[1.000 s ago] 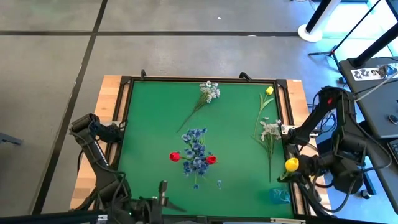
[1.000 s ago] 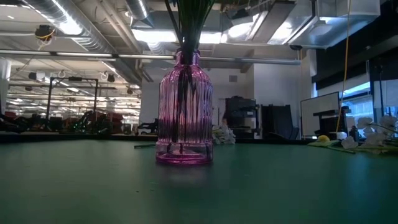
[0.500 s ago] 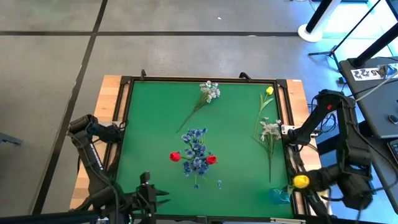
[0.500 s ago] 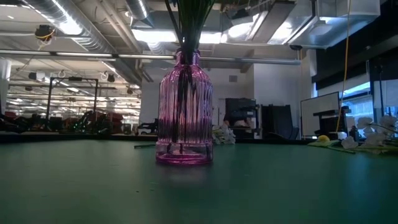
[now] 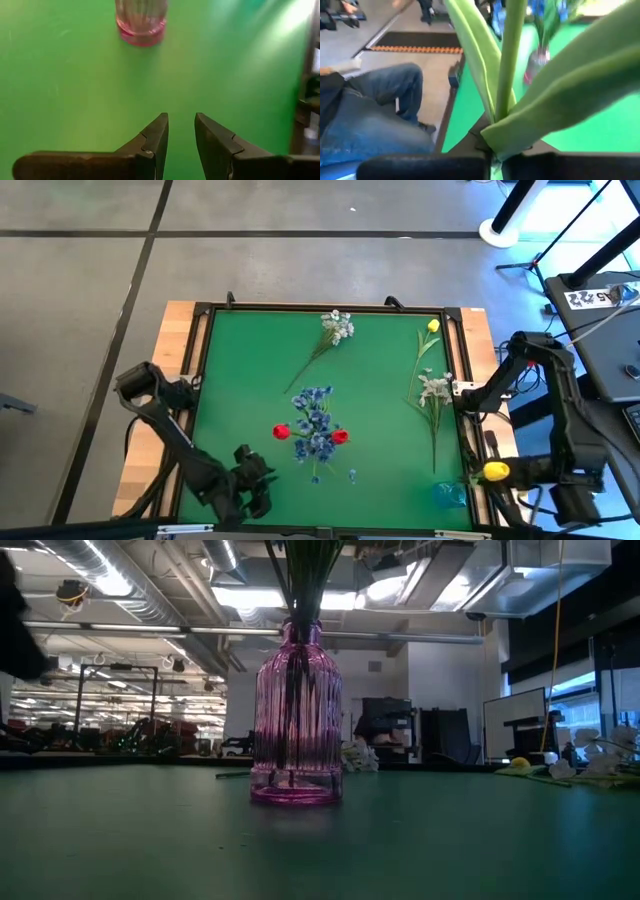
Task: Sort flowers into vase by color
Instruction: Put the bottom yellow flower into the blue vase, then put the top white flowers into the blue vase
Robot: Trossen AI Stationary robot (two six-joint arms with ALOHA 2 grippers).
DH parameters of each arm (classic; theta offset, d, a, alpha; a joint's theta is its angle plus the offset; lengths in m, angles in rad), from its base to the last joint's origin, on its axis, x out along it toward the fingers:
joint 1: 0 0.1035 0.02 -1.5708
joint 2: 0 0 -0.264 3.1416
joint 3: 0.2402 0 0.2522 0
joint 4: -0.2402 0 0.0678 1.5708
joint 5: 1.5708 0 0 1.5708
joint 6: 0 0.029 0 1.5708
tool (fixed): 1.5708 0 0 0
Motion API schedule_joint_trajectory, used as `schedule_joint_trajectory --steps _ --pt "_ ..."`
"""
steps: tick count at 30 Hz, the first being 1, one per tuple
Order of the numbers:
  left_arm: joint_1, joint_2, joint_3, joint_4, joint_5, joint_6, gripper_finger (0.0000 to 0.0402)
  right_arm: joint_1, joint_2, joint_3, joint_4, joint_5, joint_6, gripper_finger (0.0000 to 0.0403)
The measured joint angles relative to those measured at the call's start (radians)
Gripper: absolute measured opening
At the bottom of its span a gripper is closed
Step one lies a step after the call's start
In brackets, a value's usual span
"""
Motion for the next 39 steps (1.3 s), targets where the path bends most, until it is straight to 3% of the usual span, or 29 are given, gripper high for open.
schedule_joint_trajectory --steps 6,13,17,20,25,29,33,39 --pt "0.123 -0.007 -0.049 0.04 0.035 0.116 0.0091 0.0 0.001 -0.105 -0.023 -0.141 0.215 0.0046" --pt "0.396 -0.048 -0.049 -0.017 0.21 0.39 0.0111 -0.047 -0.022 -0.105 -0.097 -0.26 0.253 0.0165" --pt "0.468 -0.049 -0.051 -0.083 0.233 0.463 0.0139 -0.069 -0.025 -0.105 -0.097 -0.345 0.25 0.0235" --pt "0.472 -0.051 -0.058 -0.094 0.231 0.5 0.0159 -0.06 -0.025 -0.105 -0.077 -0.397 0.228 0.0281" --pt "0.456 -0.056 -0.06 -0.188 0.233 0.458 0.0173 -0.003 -0.025 -0.105 -0.031 -0.374 0.223 0.0323" --pt "0.42 -0.057 -0.061 -0.228 0.246 0.406 0.0169 0.016 -0.023 -0.105 -0.02 -0.334 0.225 0.0328" --pt "0.362 -0.108 -0.061 -0.39 0.262 0.277 0.0158 0.014 -0.023 -0.105 -0.005 -0.327 0.225 0.0328" --pt "0.248 -0.296 -0.085 -0.556 0.154 0.041 0.0138 0.014 -0.027 -0.103 -0.002 -0.391 0.225 0.0328"
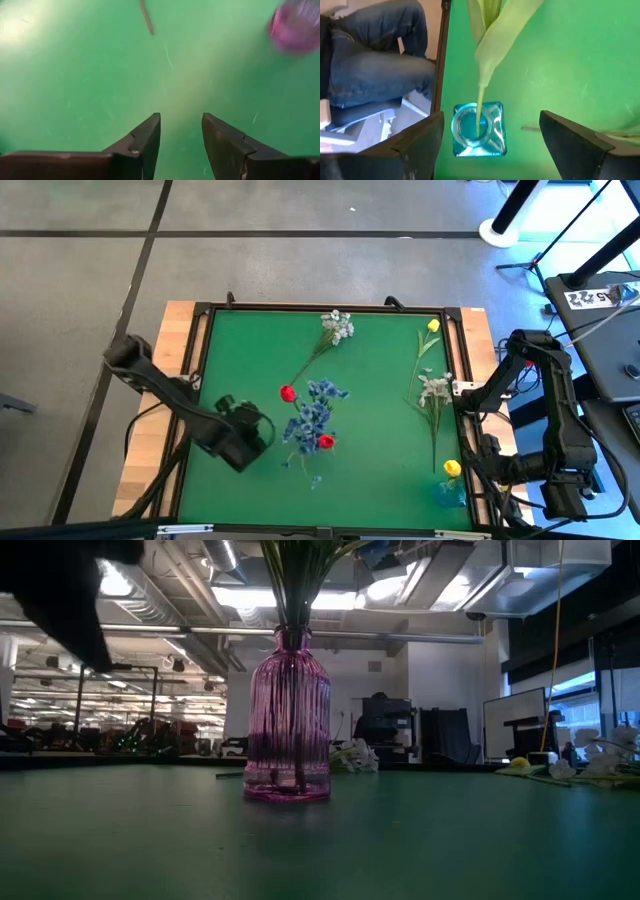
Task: Sort flowers into vase by color
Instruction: Put the top white flowers into the blue vase
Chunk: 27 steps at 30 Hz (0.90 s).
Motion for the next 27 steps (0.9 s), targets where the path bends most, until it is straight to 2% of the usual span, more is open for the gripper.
schedule_joint_trajectory --steps 5,9,14,18,22,27 --pt "-0.021 -0.182 -0.15 0.028 -0.13 -0.139 0.0132 0.0 -0.007 0.036 -0.043 -0.021 0.001 0.0328" --pt "0.072 -0.266 -0.325 0.188 -0.162 -0.124 0.0131 0.0 -0.017 0.087 -0.158 -0.008 0.044 0.0328" --pt "0.284 -0.266 -0.496 0.579 -0.163 0.145 0.0131 -0.001 -0.054 0.16 -0.291 0.077 0.115 0.0328" --pt "0.491 -0.256 -0.574 0.923 -0.12 0.408 0.0131 -0.002 -0.078 0.214 -0.36 0.224 0.115 0.0328" --pt "0.688 -0.223 -0.58 1.15 -0.003 0.63 0.0133 -0.057 -0.093 0.236 -0.369 0.389 0.038 0.0328" --pt "0.857 -0.102 -0.51 1.265 0.137 0.799 0.0163 -0.239 -0.091 0.236 -0.365 0.408 -0.109 0.0328"
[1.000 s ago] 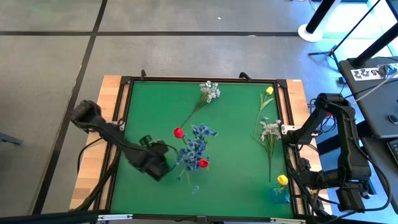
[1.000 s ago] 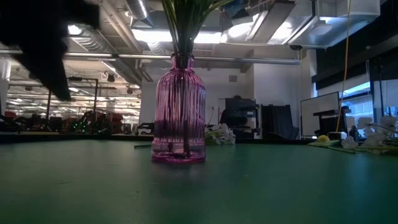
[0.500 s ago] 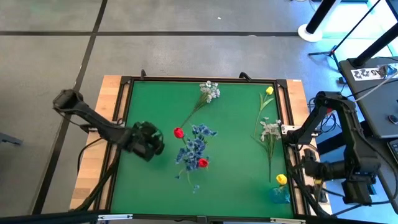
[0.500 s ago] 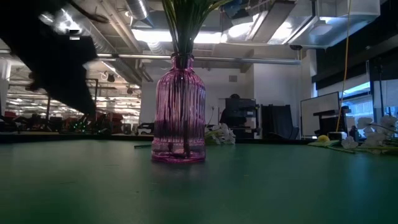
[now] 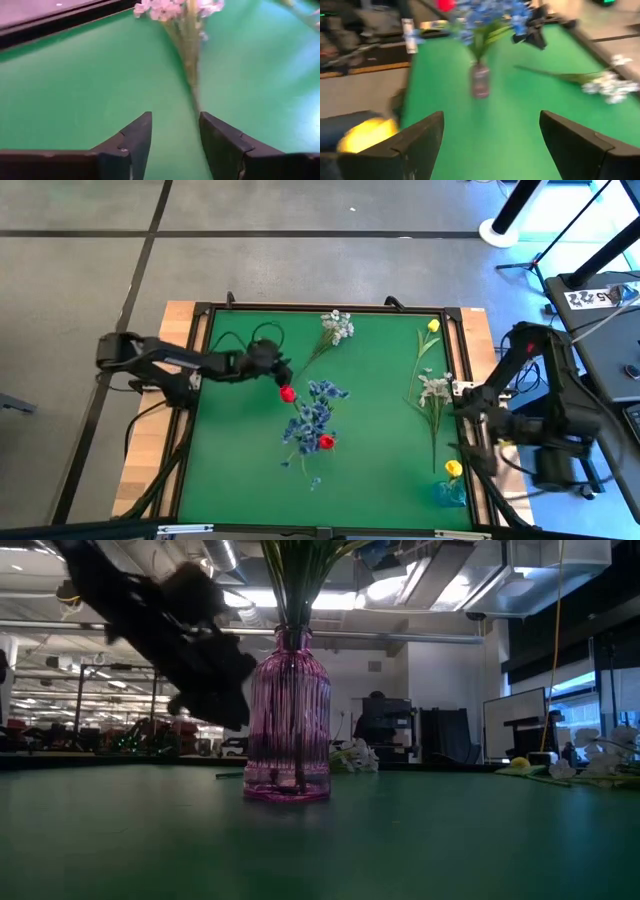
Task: Sort flowers into vase by color
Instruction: Put the top white flowers into the blue vase
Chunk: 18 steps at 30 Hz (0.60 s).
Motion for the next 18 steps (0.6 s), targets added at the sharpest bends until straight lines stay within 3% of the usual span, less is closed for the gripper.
schedule_joint_trajectory --steps 4,8,14,18 --pt "0.062 0.148 0.069 0.004 0.049 0.062 0.0192 -0.145 0.005 -0.001 0.045 -0.006 -0.15 0.0328" --pt "0.07 0.28 0.093 0.14 0.079 0.082 0.0202 -0.253 0.005 -0.001 0.126 -0.026 -0.33 0.0328" --pt "0.072 0.386 0.093 0.266 0.098 0.084 0.0203 -0.346 0.001 -0.001 0.183 -0.029 -0.487 0.0328" --pt "0.034 0.435 0.095 0.293 0.043 0.106 0.0195 -0.393 0.001 0.0 0.208 -0.02 -0.536 0.0328"
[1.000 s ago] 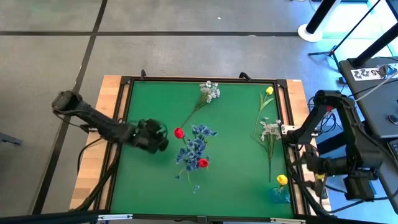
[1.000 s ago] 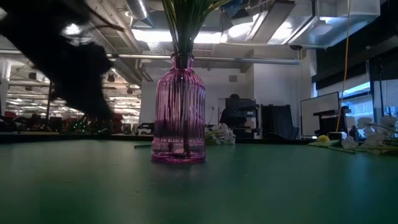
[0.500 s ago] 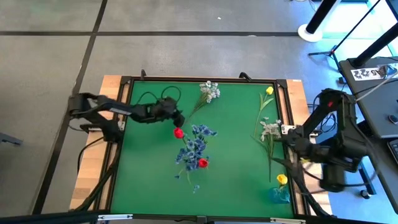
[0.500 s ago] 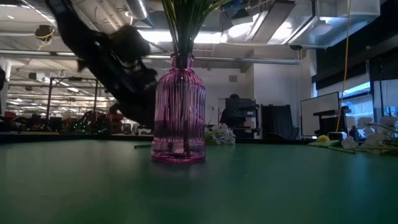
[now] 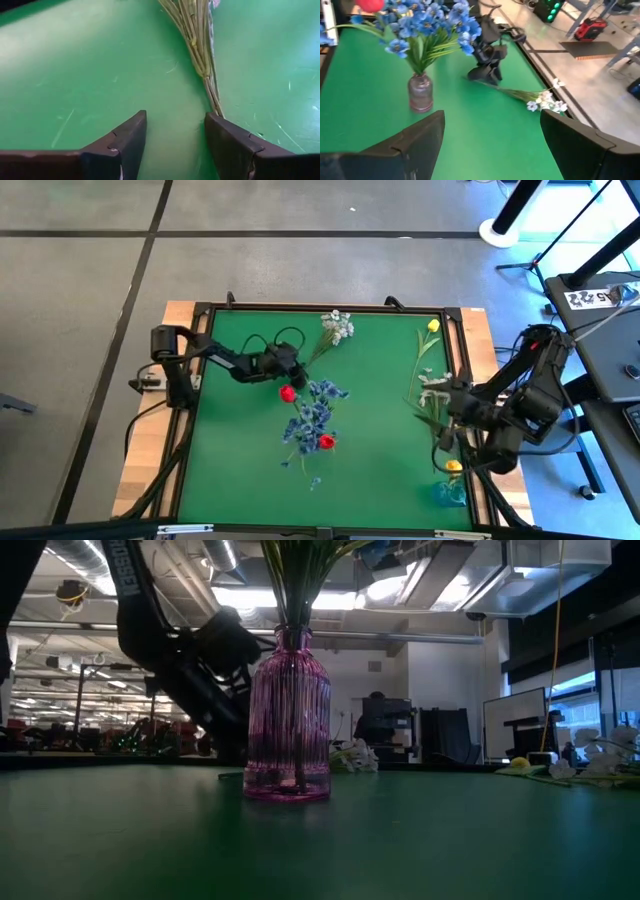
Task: Sort flowers into vase by color
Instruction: Put the top white flowers into the blue vase
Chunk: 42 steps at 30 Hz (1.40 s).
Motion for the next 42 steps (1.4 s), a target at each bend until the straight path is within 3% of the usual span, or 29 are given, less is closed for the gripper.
schedule_joint_trajectory --steps 5,11,13,17,23,29,35,42 --pt "-0.058 0.025 0.002 0.004 -0.085 -0.007 0.015 -0.038 0.0 0.0 0.021 0.007 -0.036 0.0328" --pt "-0.11 0.022 0.001 -0.013 -0.121 -0.087 0.0023 -0.037 0.0 0.0 0.027 -0.004 -0.035 0.0328" --pt "-0.132 -0.001 -0.001 -0.046 -0.143 -0.114 0.0009 -0.036 0.0 0.0 0.028 -0.027 -0.034 0.0328" --pt "-0.161 -0.109 -0.007 -0.151 -0.183 -0.143 0.0002 -0.036 0.0 0.0 0.027 -0.071 -0.034 0.0328" --pt "-0.177 -0.401 -0.006 -0.393 -0.313 -0.183 0.0001 -0.036 0.001 0.0 0.027 -0.076 -0.057 0.0328" --pt "-0.212 -0.62 -0.003 -0.458 -0.274 -0.183 0.0001 -0.036 0.001 -0.03 0.064 -0.062 -0.06 0.0328" --pt "-0.263 -0.591 -0.003 -0.443 -0.286 -0.183 0.001 -0.036 0.006 -0.056 0.091 -0.064 -0.07 0.0328" --pt "-0.256 -0.352 -0.004 -0.218 -0.255 -0.18 0.0093 -0.02 -0.009 -0.056 0.114 -0.076 -0.09 0.0328"
